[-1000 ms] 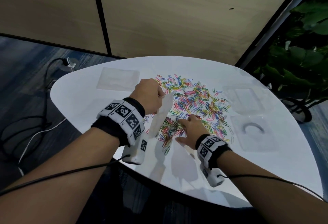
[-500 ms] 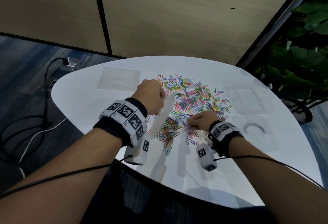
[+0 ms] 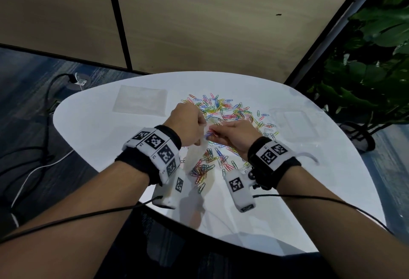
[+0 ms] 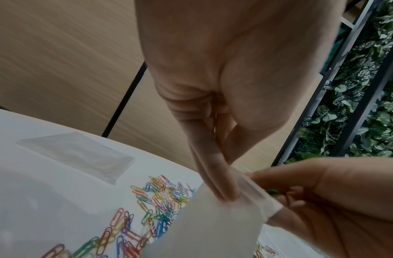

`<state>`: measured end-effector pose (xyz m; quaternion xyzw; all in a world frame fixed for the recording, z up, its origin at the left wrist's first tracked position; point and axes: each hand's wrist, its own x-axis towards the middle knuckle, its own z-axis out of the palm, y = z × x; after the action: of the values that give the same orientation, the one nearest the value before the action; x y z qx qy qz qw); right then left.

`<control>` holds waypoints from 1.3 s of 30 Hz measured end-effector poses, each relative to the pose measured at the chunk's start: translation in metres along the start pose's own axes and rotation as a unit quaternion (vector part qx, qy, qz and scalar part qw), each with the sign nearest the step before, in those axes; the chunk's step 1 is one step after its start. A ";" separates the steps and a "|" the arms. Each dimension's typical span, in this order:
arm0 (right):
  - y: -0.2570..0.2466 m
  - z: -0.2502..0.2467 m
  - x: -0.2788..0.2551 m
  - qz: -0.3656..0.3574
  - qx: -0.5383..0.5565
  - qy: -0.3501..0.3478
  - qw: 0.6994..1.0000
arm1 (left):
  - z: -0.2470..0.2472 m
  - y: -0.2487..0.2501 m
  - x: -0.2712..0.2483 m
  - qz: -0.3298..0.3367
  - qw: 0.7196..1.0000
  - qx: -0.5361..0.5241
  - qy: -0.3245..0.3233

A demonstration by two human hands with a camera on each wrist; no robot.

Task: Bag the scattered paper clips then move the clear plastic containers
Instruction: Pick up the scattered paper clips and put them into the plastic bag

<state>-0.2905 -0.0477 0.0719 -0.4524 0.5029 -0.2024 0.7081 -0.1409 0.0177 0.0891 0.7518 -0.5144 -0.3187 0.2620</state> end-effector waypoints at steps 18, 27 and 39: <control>0.000 -0.007 -0.005 -0.142 -0.322 0.018 0.936 | 0.015 0.016 0.002 0.011 1.000 -0.009 -0.004; 0.050 -0.132 -0.014 0.051 -0.648 0.079 0.756 | 0.014 0.017 0.002 -0.005 0.999 0.015 -0.031; 0.104 -0.108 0.006 -0.058 -0.635 0.104 0.763 | 0.017 0.014 0.005 -0.005 0.998 0.054 -0.043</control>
<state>-0.4020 -0.0470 -0.0282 -0.8032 0.5598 0.0769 0.1889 -0.1608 0.0077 0.0868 0.7531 -0.5375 -0.3240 0.1974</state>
